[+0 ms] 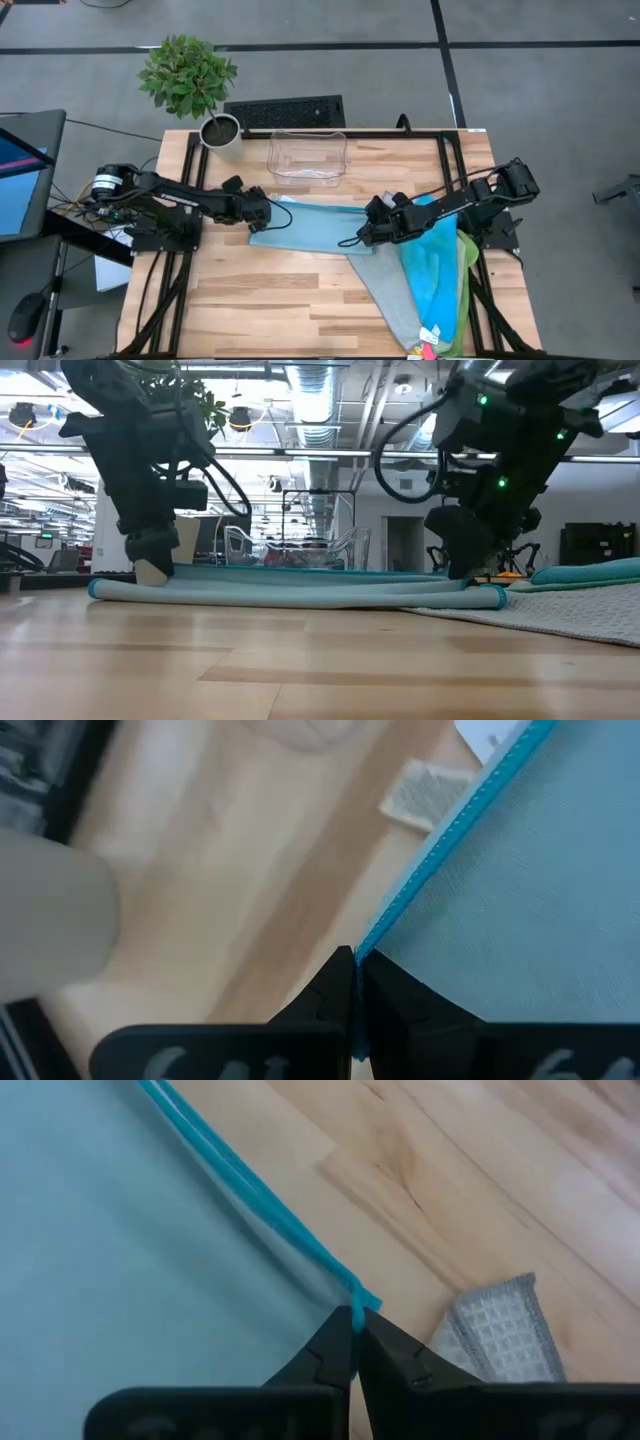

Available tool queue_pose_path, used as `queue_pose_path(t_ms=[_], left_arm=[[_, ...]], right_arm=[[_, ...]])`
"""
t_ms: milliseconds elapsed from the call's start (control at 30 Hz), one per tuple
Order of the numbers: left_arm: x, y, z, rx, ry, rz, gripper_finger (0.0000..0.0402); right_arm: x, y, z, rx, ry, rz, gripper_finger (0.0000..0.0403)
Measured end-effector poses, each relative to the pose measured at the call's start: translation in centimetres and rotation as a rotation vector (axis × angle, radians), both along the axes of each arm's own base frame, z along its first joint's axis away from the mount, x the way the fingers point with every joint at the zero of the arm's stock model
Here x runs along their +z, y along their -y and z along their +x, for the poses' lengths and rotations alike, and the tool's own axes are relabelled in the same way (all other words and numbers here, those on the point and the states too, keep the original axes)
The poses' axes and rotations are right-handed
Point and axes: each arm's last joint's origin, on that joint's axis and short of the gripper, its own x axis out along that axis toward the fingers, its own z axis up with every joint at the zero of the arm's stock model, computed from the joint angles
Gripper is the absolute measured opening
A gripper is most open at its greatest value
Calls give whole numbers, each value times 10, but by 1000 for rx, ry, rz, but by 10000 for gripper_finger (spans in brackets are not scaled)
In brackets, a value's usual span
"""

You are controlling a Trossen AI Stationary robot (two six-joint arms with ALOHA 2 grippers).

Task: Fold microfiber towels
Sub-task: Fold the light blue microfiber cloth

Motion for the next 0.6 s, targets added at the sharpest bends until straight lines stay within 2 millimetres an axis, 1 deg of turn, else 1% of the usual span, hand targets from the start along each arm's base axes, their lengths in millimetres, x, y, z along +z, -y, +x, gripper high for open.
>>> queue_pose_path(t_ms=[133,367,600], left_arm=[[1,-1,2,-1,12,40,0],[1,-1,1,-4,3,27,3],[1,-4,1,11,3,27,33]], right_arm=[[-2,6,0,-15,0,0,41],[-1,16,7,25,15,10,41],[0,19,8,22,22,14,41]])
